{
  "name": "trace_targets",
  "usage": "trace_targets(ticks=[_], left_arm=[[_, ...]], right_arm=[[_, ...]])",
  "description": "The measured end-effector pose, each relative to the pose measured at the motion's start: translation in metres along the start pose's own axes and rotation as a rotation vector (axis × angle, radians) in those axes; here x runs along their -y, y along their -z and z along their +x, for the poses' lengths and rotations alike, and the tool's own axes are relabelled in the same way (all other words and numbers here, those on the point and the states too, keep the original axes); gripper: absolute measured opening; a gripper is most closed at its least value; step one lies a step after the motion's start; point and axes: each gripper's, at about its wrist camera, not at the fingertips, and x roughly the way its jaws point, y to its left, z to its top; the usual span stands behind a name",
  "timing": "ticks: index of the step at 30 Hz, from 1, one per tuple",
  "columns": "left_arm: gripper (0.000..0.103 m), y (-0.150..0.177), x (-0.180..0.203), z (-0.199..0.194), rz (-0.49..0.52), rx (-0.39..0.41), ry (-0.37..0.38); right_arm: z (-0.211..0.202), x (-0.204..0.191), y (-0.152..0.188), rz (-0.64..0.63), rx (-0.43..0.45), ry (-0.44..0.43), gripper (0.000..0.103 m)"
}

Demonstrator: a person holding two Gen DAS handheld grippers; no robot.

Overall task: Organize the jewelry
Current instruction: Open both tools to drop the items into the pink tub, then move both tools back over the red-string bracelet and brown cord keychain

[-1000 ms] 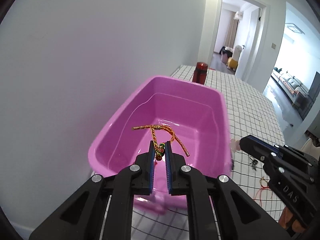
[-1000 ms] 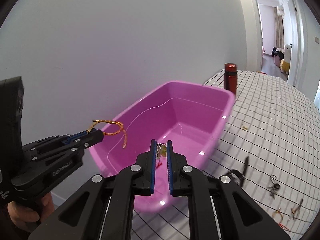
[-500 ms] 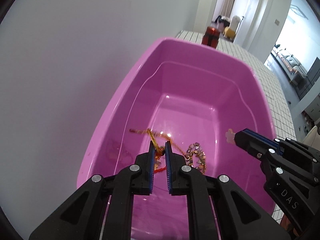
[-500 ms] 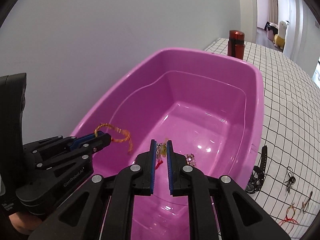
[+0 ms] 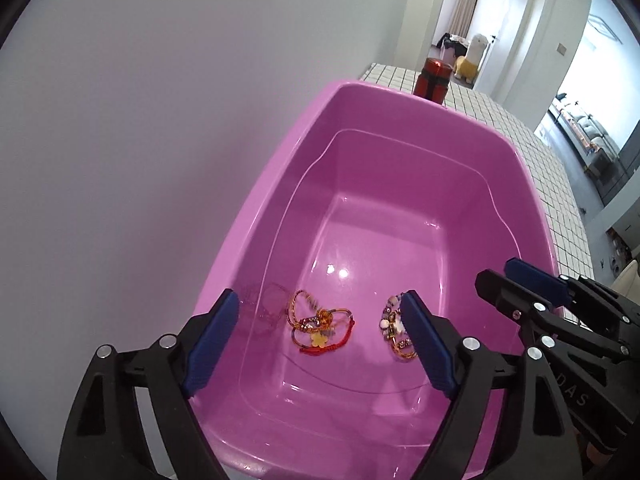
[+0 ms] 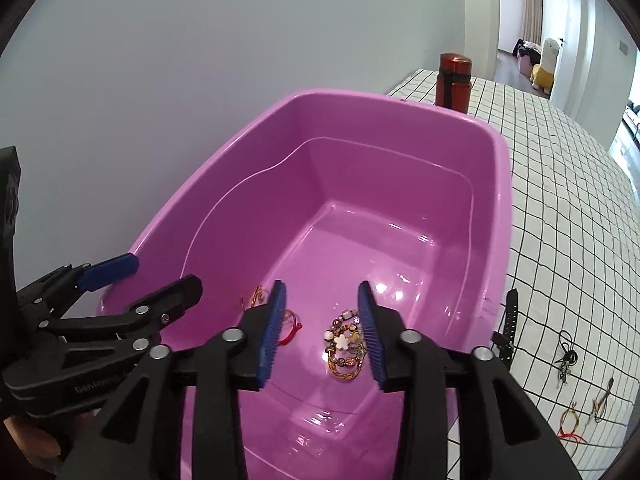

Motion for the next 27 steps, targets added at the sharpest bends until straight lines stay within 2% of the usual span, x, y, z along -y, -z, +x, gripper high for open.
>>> trace_targets(ticks=[15,27], left_arm=[[0.091,0.01,0.002,-0.021,-0.025,0.036,-0.032],[0.095,0.038,0.03,-0.057,-0.021,0.091,-0.045]], right_arm=[[-0.034,0.002,0.017,0.024,0.047,-0.018,0.057],[-0.084,0.019,0.055,0.065,0.114,-0.055,0.062]])
